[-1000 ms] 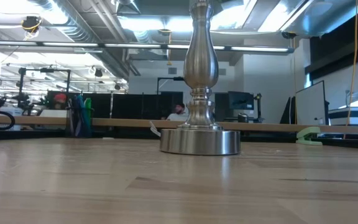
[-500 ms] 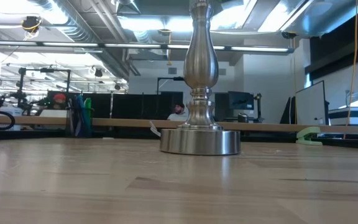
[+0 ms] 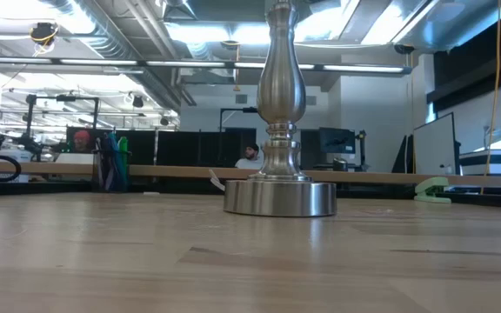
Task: Screw lightbulb
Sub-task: Insert the lightbulb into the silver lamp
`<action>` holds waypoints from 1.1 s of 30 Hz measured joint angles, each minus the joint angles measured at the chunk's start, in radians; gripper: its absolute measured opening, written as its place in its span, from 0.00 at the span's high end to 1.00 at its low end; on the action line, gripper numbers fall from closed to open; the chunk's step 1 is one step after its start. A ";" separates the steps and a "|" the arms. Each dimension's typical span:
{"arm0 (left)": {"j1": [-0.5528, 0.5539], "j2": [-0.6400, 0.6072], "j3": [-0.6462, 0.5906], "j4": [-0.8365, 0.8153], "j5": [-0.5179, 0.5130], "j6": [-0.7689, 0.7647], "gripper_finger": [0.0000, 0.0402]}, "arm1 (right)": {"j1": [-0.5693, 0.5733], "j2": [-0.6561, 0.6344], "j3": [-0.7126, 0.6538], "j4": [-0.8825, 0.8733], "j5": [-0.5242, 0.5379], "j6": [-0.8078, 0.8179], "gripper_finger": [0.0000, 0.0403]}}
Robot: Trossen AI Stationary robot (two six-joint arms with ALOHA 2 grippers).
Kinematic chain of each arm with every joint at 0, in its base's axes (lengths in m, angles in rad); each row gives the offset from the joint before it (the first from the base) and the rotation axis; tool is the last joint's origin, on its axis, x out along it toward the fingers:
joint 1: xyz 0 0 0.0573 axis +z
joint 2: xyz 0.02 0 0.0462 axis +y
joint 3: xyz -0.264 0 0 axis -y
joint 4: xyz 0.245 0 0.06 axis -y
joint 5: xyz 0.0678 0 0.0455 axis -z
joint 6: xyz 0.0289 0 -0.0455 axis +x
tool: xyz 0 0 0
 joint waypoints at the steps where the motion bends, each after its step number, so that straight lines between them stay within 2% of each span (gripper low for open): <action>1: 0.000 -0.004 0.000 0.002 -0.002 0.002 0.61 | 0.000 -0.003 0.000 -0.010 0.000 0.000 0.33; 4: 0.001 -0.041 0.000 -0.037 -0.004 0.002 0.43 | 0.000 -0.018 0.030 -0.069 0.017 -0.004 0.33; 6: 0.001 -0.087 0.001 -0.089 -0.008 0.001 0.34 | 0.000 -0.031 0.074 -0.144 0.032 -0.029 0.33; 10: 0.000 -0.173 0.002 -0.260 -0.071 -0.036 0.26 | 0.000 -0.051 0.165 -0.321 0.090 -0.077 0.33; 13: 0.006 -0.205 -0.021 -0.369 -0.136 -0.086 0.25 | 0.000 -0.059 0.215 -0.400 0.117 -0.099 0.33; 17: 0.016 -0.220 -0.169 -0.320 -0.120 -0.169 0.27 | -0.012 -0.083 0.236 -0.427 0.121 -0.108 0.33; 19: 0.020 -0.219 -0.260 -0.239 -0.093 -0.202 0.28 | -0.029 -0.093 0.236 -0.443 0.120 -0.107 0.33; 23: 0.055 -0.198 -0.409 0.059 0.028 -0.215 0.30 | -0.073 -0.102 0.235 -0.481 0.115 -0.105 0.33; 29: 0.097 -0.120 -0.438 0.189 0.163 -0.158 0.30 | -0.124 -0.081 0.235 -0.492 0.033 -0.073 0.33; 33: 0.089 -0.085 -0.438 0.151 0.177 -0.137 0.30 | -0.126 -0.073 0.234 -0.500 0.024 -0.073 0.32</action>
